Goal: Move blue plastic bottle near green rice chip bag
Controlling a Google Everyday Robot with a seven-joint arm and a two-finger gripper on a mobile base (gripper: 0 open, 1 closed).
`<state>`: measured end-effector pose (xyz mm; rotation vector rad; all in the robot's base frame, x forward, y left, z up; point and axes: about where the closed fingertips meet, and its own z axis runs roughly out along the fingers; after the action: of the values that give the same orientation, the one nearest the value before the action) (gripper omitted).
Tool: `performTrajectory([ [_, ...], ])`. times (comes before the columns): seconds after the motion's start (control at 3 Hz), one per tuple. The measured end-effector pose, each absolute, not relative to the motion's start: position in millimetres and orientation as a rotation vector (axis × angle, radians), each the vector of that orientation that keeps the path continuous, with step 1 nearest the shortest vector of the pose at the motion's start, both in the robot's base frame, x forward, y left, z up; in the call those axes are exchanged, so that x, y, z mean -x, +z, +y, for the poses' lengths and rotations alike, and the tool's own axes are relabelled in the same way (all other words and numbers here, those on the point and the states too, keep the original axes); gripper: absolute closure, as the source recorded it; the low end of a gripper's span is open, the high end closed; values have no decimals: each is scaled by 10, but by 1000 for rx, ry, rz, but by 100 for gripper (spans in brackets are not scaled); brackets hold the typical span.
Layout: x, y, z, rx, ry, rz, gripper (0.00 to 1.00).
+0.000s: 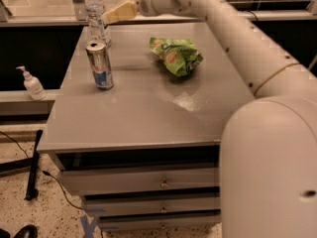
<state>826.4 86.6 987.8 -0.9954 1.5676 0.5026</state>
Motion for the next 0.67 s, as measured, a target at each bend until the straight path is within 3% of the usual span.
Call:
performTrajectory([
  [0.67,-8881,9386,1554,926,591,1555,0],
])
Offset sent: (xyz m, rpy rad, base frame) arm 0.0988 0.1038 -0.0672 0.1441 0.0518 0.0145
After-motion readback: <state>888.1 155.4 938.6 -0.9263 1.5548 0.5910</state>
